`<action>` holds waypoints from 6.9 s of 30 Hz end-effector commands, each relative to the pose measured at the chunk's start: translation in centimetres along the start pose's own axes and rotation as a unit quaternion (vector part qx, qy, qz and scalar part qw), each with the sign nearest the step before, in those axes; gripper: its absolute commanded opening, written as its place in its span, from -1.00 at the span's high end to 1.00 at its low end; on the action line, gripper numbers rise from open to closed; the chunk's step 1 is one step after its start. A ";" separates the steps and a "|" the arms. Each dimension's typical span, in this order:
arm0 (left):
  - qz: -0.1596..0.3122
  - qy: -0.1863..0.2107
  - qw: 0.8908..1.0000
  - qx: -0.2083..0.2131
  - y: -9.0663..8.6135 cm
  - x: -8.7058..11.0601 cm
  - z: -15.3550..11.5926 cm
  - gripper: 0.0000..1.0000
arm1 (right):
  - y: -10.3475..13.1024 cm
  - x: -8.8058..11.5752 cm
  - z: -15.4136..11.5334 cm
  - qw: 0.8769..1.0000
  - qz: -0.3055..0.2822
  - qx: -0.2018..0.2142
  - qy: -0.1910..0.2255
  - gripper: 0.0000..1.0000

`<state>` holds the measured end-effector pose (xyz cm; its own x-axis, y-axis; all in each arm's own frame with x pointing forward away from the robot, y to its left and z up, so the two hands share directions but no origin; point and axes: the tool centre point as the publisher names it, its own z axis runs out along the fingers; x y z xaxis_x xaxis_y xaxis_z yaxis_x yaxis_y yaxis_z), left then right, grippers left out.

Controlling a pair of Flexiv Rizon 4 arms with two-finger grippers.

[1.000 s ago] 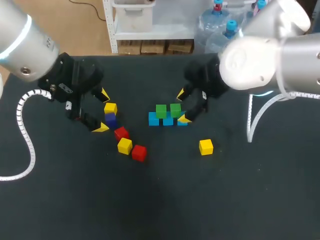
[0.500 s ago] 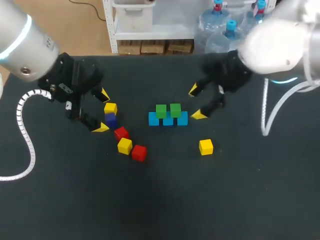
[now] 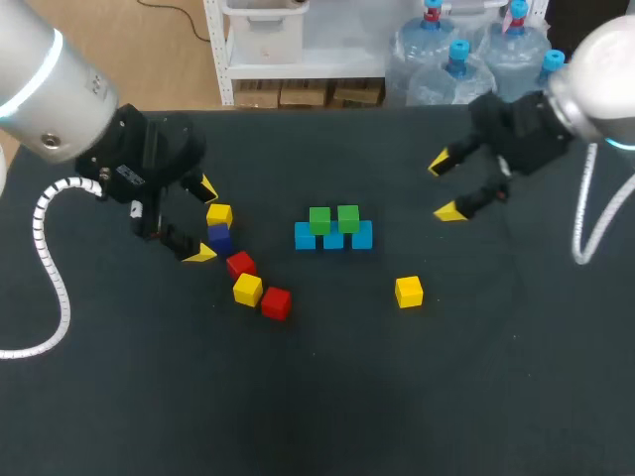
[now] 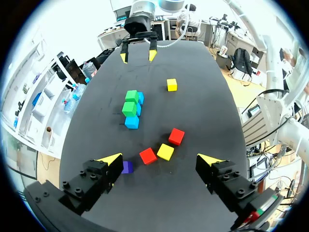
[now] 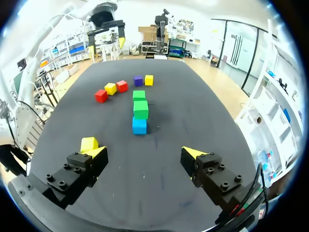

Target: Place the blue cubes, place green cubes on the blue cubes, place the yellow cubes on the green cubes, then place the red cubes on the yellow cubes, and place purple cube on the red cubes.

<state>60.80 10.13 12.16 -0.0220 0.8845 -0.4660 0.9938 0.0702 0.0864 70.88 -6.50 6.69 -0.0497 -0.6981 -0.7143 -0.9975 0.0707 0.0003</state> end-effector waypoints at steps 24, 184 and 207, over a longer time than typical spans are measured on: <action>0.002 -0.003 1.000 0.000 0.0 0.2 0.0 -1.00 | 1.3 3.5 -5.3 0.998 -0.016 -0.036 -0.038 -1.00; 0.121 0.018 0.992 0.044 14.0 7.7 11.5 -0.05 | 1.3 3.5 -5.3 0.998 -0.016 -0.036 -0.038 -1.00; 0.054 0.026 0.998 0.021 12.5 5.2 7.6 1.00 | 1.3 3.5 -5.3 0.998 -0.016 -0.036 -0.038 -1.00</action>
<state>75.20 12.12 2.67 0.0907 0.9002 -0.4260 0.9948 -0.0624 0.0799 69.03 -12.67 8.00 -0.0182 -0.6436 -0.7652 -0.9997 -0.0029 0.0262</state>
